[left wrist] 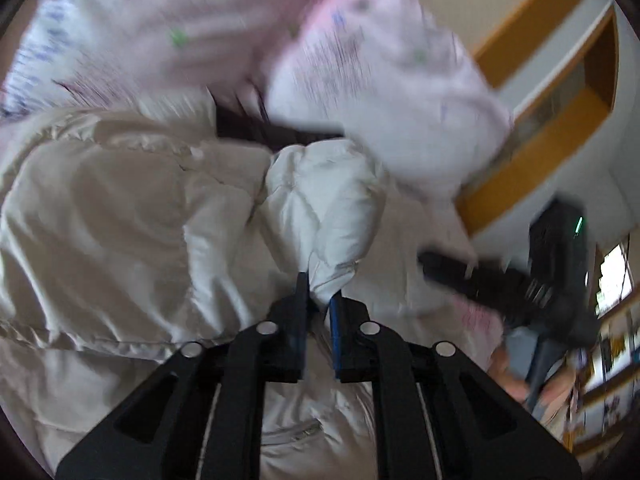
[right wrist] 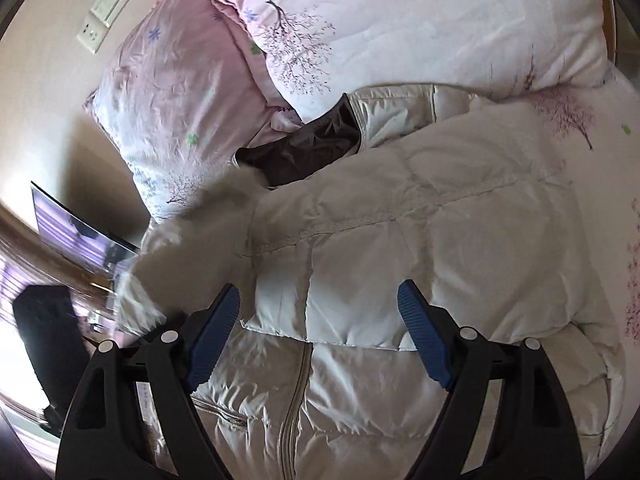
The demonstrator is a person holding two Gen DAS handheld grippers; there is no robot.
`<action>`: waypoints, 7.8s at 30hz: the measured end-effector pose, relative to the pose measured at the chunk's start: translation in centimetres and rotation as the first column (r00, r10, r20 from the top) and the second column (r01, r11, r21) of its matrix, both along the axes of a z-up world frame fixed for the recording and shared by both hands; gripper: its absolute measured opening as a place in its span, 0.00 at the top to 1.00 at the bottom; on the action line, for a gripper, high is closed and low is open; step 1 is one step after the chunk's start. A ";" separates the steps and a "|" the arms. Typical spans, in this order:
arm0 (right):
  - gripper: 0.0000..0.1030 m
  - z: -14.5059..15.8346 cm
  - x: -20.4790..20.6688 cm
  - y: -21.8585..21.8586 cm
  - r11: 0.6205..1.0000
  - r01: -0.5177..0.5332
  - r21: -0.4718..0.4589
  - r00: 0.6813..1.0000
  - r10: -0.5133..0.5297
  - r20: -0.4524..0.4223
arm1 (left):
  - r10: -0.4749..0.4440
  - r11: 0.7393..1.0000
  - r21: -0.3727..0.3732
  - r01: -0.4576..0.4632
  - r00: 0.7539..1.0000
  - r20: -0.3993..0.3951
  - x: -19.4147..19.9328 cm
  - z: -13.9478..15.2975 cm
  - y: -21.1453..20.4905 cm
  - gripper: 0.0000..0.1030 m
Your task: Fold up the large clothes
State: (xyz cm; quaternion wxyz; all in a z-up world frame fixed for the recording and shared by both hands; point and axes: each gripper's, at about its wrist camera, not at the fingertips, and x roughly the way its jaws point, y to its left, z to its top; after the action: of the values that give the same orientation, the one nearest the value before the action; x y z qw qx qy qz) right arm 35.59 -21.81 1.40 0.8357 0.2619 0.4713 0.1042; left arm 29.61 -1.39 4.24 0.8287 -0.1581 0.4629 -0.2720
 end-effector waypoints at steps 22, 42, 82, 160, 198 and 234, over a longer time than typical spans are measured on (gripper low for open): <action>0.87 -4.2 1.9 5.8 0.973 -0.205 0.106 0.968 0.218 -0.122 | 0.282 0.944 0.152 -0.293 0.955 0.091 -1.8 2.2 16.6 0.18; 0.89 -5.0 -2.3 2.1 1.000 0.006 -0.021 0.978 -0.010 -0.209 | 0.196 0.866 0.436 -0.245 0.968 0.156 -2.8 -0.8 15.4 0.18; 0.01 4.6 -14.7 -6.3 0.982 0.048 -0.181 0.982 -0.013 0.187 | 0.357 0.887 0.260 -0.383 0.923 0.141 -11.0 -1.7 24.9 0.02; 0.85 6.9 -22.9 -13.7 0.966 0.068 0.250 0.927 -0.154 0.343 | 0.302 0.933 -0.218 -0.287 0.953 0.035 -14.4 0.8 24.3 0.95; 0.85 0.6 7.4 -15.1 0.874 0.480 0.078 0.877 -0.474 -0.081 | 0.348 0.937 -0.068 -0.341 0.929 0.126 12.7 4.3 20.2 0.31; 0.97 1.7 5.6 -18.5 0.936 0.302 -0.184 0.952 -0.304 0.013 | 0.295 0.937 0.151 -0.315 0.945 0.141 15.7 1.0 18.5 0.93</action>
State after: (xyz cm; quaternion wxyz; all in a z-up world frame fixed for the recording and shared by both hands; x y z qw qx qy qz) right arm 41.22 -40.30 3.11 0.8587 0.2540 0.4394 -0.0716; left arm 45.35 17.07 5.24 0.8969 -0.1400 0.4054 -0.1080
